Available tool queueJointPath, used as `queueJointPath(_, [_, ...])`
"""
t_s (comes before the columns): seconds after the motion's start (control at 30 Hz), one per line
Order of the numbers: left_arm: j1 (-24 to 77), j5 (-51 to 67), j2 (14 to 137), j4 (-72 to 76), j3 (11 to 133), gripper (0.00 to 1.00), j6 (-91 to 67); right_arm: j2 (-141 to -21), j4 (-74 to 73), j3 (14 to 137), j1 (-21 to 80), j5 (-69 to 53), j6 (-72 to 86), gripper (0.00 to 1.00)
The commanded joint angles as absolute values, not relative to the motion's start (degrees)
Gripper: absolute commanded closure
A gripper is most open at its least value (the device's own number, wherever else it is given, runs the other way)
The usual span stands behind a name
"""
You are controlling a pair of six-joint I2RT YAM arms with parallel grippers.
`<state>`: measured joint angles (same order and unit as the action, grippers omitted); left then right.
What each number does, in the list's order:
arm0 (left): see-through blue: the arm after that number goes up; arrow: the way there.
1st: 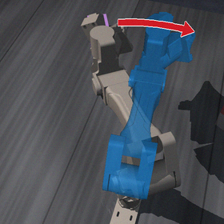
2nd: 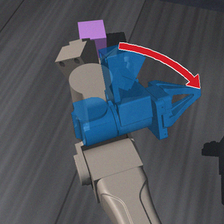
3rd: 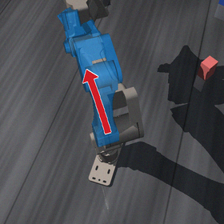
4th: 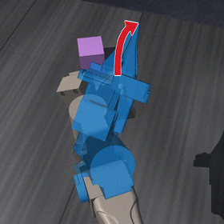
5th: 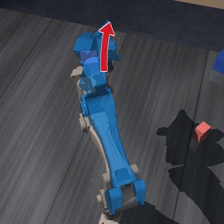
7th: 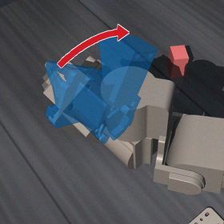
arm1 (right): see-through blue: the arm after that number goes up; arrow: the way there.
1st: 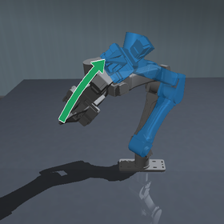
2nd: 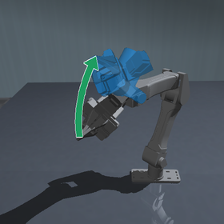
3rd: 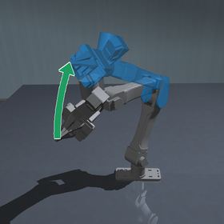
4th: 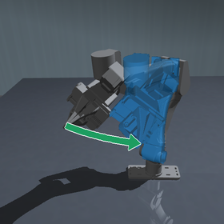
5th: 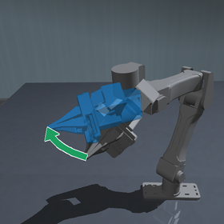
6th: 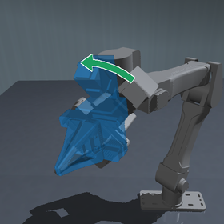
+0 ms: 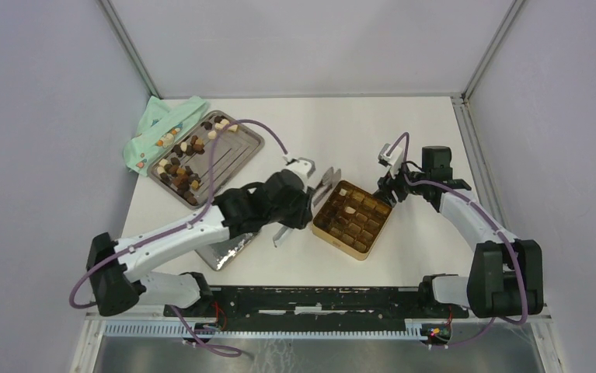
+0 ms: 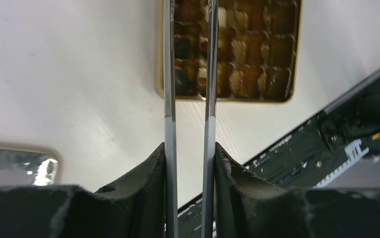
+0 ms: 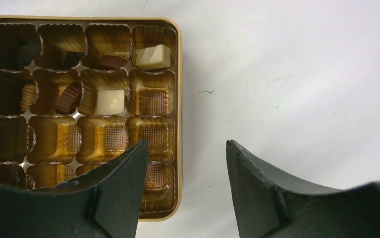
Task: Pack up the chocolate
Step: Place the fake chocolate in the packing box, then pick up the fake chocolate from the plate.
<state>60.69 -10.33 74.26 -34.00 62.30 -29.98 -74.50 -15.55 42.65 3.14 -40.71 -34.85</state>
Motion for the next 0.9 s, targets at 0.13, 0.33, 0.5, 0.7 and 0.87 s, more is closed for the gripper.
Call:
queueJointPath(0.13, [32.01,-7.28,57.27,-39.24,57.62,0.59,-26.48,-70.81,-15.64,44.25,2.81,-44.79,-36.41,0.35])
queueJointPath(0.33, [13.88,-10.29,56.55,-46.28,57.44,0.59,-19.92,-69.94,-16.17,44.12,2.85,-47.55,-36.62,0.35])
queueJointPath(0.5, [7.46,-10.93,58.85,-49.52,58.66,0.59,-19.55,-69.35,-16.61,43.68,2.85,-49.11,-36.97,0.35])
queueJointPath(0.7, [1.55,-5.05,63.72,-52.18,59.21,0.59,-19.00,-69.26,-17.25,43.68,2.99,-50.58,-37.47,0.35])
queueJointPath(0.87, [0.11,-4.60,65.44,-52.65,58.82,0.58,-18.90,-69.26,-17.43,43.69,3.37,-50.79,-37.63,0.35])
